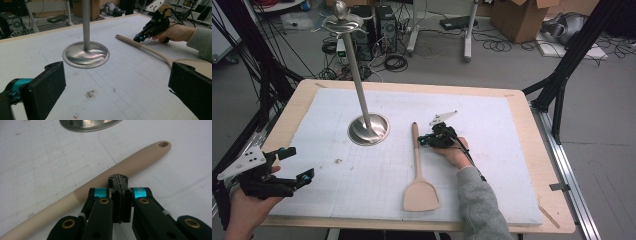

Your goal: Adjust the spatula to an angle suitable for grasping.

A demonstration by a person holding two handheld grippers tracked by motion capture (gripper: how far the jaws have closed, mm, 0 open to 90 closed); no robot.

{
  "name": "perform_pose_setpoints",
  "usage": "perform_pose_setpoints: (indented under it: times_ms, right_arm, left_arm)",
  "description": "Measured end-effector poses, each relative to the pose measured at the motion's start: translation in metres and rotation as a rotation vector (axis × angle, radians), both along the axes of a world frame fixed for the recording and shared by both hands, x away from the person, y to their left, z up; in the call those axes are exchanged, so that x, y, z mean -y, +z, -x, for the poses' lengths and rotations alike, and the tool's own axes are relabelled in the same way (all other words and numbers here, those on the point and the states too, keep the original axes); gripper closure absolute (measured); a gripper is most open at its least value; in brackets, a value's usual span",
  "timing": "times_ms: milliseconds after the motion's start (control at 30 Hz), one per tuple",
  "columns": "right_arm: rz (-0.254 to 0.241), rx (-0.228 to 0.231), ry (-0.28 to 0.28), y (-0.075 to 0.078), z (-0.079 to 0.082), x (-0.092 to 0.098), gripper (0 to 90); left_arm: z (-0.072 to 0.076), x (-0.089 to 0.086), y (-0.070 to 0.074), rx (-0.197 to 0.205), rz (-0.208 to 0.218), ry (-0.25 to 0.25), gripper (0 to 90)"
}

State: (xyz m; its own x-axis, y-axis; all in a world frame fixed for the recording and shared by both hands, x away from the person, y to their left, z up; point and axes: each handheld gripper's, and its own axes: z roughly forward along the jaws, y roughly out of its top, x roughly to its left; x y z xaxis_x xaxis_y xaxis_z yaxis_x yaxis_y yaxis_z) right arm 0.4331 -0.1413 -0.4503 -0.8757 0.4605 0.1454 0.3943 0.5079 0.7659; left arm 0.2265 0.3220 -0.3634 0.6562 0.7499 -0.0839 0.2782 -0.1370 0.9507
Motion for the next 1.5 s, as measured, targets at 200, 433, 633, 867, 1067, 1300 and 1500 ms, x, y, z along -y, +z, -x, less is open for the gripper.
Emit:
perform_pose_setpoints:
  times_ms: [200,433,633,867,1067,1300,1500]
  right_arm:
    - [-0.027,0.02,0.013,0.015,0.005,-0.003,90.0]
    - [-0.028,0.038,0.084,0.035,0.027,-0.012,90.0]
    - [-0.014,0.011,0.13,0.032,0.043,-0.024,90.0]
    - [0.08,-0.034,0.19,0.024,0.064,-0.032,90.0]
    - [0.127,-0.033,0.234,0.027,0.079,-0.041,90.0]
    - [0.137,-0.044,0.22,0.024,0.082,-0.045,90.0]
    - [0.187,-0.067,0.219,0.017,0.082,-0.047,90.0]
  left_arm:
    - [0.0,-0.002,0.001,0.004,0.009,0.001,1.7]
    - [-0.003,0.004,-0.001,-0.004,-0.002,-0.011,1.7]
    - [-0.008,0.006,-0.001,-0.004,0.001,-0.022,1.8]
    - [-0.013,0.015,-0.001,0.002,-0.005,-0.051,1.7]
    - [-0.015,0.018,0.0,0.001,-0.005,-0.06,1.7]
    - [-0.018,0.019,-0.002,-0.004,-0.005,-0.064,1.7]
    - [-0.019,0.02,-0.001,-0.004,-0.004,-0.064,1.7]
